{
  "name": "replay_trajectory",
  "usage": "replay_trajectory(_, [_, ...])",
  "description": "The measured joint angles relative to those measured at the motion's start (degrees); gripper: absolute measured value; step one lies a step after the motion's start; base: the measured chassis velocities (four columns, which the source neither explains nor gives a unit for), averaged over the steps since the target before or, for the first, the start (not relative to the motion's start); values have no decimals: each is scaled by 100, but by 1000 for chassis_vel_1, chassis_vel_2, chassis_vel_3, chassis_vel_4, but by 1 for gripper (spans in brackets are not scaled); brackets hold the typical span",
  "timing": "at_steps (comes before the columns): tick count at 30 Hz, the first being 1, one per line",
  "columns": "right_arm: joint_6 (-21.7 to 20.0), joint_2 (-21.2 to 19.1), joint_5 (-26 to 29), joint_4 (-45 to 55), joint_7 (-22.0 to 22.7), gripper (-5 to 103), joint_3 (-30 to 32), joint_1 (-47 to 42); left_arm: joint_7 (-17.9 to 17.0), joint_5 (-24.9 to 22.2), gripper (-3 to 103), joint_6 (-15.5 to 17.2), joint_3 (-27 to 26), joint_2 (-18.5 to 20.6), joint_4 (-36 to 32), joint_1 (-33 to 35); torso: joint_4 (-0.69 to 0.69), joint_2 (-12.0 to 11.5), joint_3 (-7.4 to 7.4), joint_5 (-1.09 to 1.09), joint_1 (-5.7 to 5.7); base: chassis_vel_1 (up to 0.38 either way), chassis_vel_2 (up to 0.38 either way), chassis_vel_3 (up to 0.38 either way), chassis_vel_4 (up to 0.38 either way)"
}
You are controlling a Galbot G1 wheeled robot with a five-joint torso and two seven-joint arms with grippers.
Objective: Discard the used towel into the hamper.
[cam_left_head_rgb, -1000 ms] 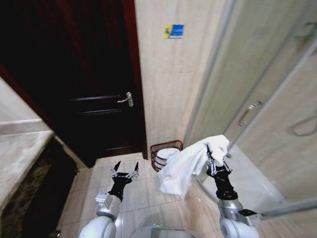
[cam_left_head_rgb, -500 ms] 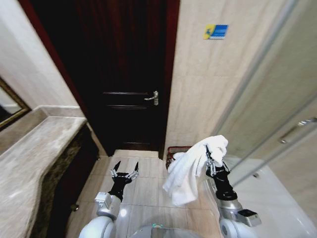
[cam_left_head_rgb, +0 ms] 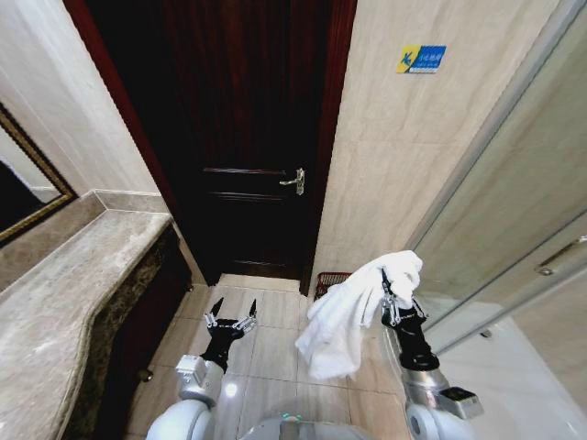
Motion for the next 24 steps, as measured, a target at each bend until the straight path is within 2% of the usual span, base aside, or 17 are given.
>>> replay_trajectory(16, [86, 30, 39, -30, -9, 12, -8, 28, 0, 0, 99, 0, 0, 0, 0, 0, -2, 0, 0, 0, 0, -48, -48, -45, -46])
replay_trajectory(24, [176, 48, -7, -31, 153, 12, 26, 121, 0, 0, 99, 0, 0, 0, 0, 0, 0, 0, 0, 0, 0, 0, 0, 0, 0])
